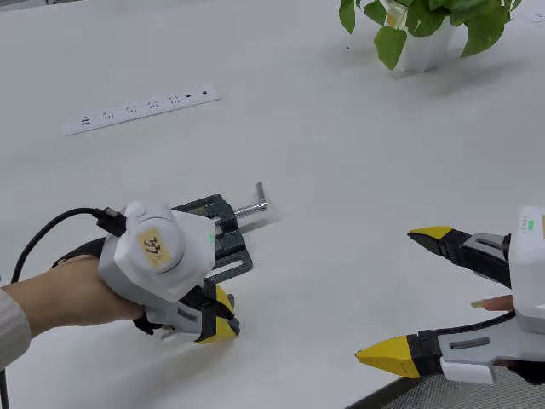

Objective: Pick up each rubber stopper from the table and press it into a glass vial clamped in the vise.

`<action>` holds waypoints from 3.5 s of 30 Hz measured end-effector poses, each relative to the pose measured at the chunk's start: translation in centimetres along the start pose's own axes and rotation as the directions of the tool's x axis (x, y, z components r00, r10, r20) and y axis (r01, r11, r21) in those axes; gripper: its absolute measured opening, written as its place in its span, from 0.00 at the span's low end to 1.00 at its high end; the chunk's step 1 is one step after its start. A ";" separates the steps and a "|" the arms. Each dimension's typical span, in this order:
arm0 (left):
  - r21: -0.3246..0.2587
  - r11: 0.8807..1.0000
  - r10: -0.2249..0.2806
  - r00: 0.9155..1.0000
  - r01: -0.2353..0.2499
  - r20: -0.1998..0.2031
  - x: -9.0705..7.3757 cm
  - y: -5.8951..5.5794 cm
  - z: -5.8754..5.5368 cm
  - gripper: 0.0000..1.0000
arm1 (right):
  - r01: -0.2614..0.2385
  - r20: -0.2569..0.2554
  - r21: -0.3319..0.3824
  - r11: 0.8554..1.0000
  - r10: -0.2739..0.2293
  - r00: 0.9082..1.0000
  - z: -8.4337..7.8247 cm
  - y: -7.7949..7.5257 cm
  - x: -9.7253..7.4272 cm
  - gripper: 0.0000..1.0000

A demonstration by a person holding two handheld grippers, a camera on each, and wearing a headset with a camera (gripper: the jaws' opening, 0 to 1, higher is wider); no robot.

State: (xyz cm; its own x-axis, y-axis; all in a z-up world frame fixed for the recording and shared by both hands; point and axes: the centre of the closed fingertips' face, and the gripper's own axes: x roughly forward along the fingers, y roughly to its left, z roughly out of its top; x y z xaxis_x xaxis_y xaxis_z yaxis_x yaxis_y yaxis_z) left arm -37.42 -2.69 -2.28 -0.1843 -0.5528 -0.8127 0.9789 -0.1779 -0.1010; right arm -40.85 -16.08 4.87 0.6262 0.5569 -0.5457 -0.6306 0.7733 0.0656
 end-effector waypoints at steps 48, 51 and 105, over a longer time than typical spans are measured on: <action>-0.676 0.685 0.289 0.752 0.270 0.593 -10.9 -2.6 4.5 0.07 | -0.174 0.045 -0.485 0.857 0.223 0.974 7.6 8.0 5.0 0.58; -0.666 0.680 0.281 0.729 0.308 0.624 -11.7 -2.9 5.0 0.07 | -0.173 0.071 -0.515 0.839 0.243 0.967 8.7 8.9 5.2 0.49; -0.735 0.571 0.366 0.689 0.365 0.626 -11.8 -2.8 4.1 0.07 | -0.158 -0.052 -0.844 0.512 0.215 0.975 10.5 13.3 7.8 0.08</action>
State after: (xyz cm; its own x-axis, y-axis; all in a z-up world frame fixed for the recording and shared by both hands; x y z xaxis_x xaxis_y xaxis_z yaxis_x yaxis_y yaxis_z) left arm -38.35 0.96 9.96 0.1757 -0.9553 -0.2376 0.5567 0.2955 -0.7764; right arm -39.56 1.77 10.21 0.4515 0.6934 -0.5616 -0.8087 0.0522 -0.5858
